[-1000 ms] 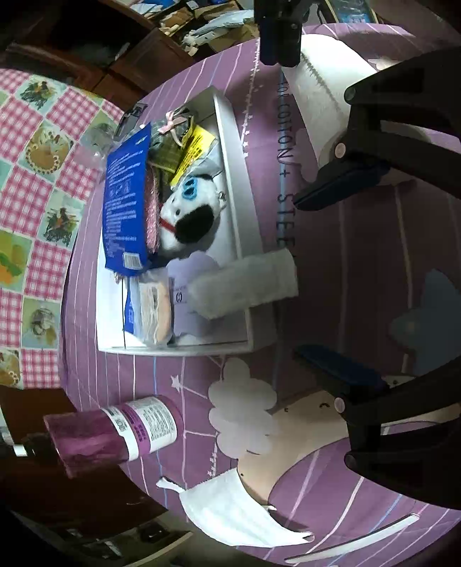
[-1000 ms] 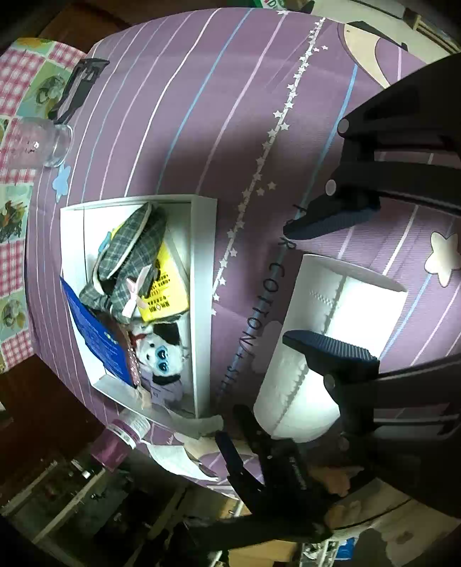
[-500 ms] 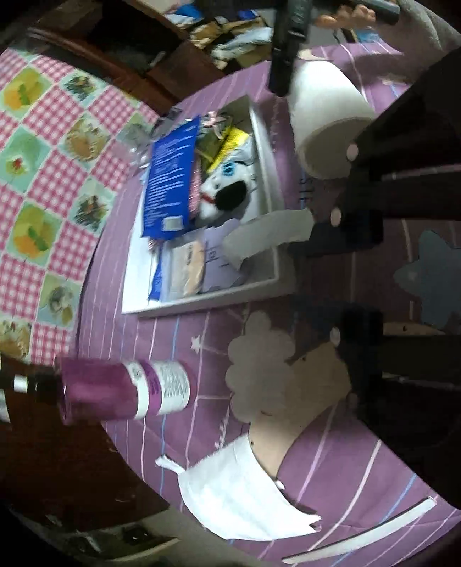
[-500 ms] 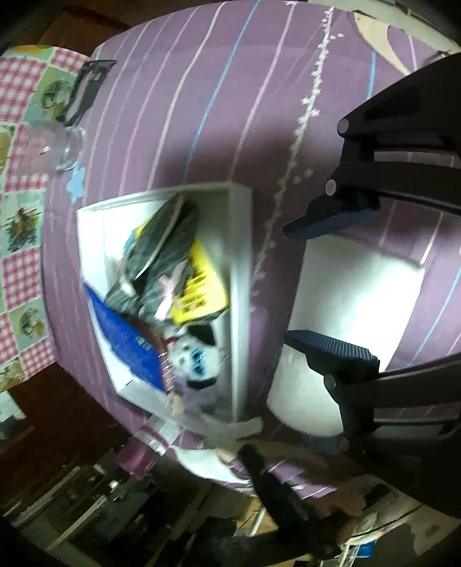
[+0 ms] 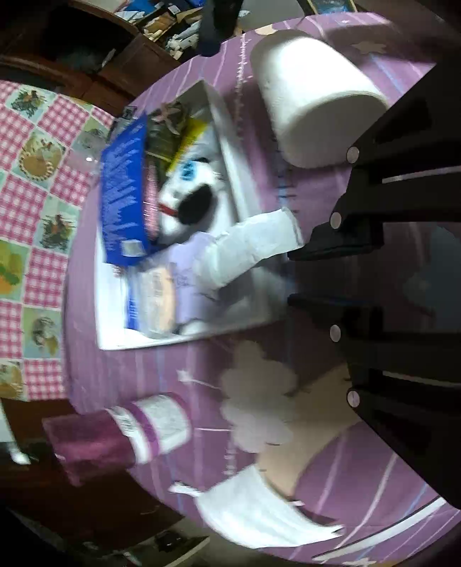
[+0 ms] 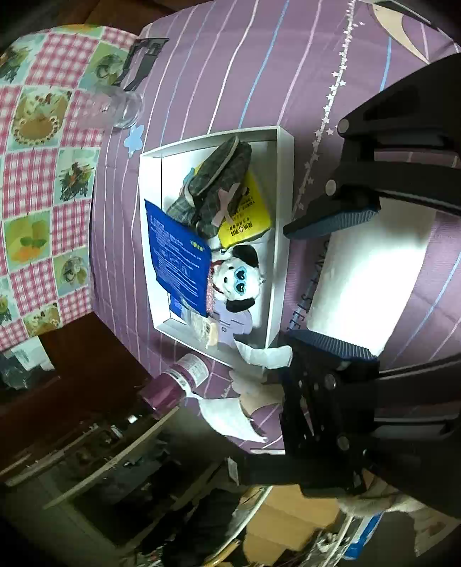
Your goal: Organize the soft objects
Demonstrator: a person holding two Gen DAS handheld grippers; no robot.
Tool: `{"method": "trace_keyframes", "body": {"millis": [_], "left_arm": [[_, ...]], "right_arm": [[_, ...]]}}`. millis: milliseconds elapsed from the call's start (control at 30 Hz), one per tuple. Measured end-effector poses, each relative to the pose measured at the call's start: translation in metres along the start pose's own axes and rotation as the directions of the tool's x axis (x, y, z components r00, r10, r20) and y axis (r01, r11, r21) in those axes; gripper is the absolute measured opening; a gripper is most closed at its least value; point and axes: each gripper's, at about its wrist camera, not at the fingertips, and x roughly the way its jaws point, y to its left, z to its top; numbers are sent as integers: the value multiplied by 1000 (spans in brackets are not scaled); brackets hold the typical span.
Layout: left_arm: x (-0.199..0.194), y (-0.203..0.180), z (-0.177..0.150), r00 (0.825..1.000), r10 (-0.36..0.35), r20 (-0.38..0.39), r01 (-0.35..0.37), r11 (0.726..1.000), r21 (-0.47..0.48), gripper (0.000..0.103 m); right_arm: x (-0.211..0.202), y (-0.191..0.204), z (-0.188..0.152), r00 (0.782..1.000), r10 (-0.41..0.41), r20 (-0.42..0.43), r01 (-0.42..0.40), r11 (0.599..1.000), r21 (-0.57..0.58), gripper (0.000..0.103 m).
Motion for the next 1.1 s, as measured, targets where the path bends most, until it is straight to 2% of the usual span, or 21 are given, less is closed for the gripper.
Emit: {"method": "trace_keyframes", "body": {"millis": [133, 267, 433, 633, 700, 767, 867, 967, 1100], "left_arm": [[-17, -2, 14, 991, -77, 113, 82, 996, -42, 18], [-31, 0, 18, 974, 2, 225, 15, 997, -72, 18], [-36, 2, 15, 967, 7, 253, 13, 997, -79, 18], [-35, -2, 11, 964, 50, 262, -35, 997, -64, 29], [-38, -4, 10, 963, 48, 267, -36, 998, -50, 36], [-42, -5, 7, 957, 44, 285, -32, 998, -47, 58], [-50, -7, 5, 946, 40, 320, -25, 998, -52, 77], [-52, -10, 4, 945, 8, 327, 9, 999, -49, 80], [-43, -13, 10, 957, -18, 291, 41, 997, -72, 80]], "right_arm": [[-10, -8, 0, 1000, 6, 23, -7, 1000, 24, 54], [-16, -14, 1, 999, 25, 42, -27, 998, 49, 54], [-14, -16, 1, 999, 18, 37, -21, 998, 56, 54], [-11, -15, 1, 1000, 4, 23, -5, 999, 49, 54], [-11, -15, 1, 1000, -5, 21, 4, 999, 49, 54], [-12, -14, 1, 999, -41, 23, 40, 998, 47, 54], [-14, -9, 1, 992, -117, 38, 116, 993, 28, 54], [-11, -9, 0, 987, -156, 47, 155, 987, 35, 54], [0, -17, -1, 978, -199, 67, 195, 979, 64, 55]]}}
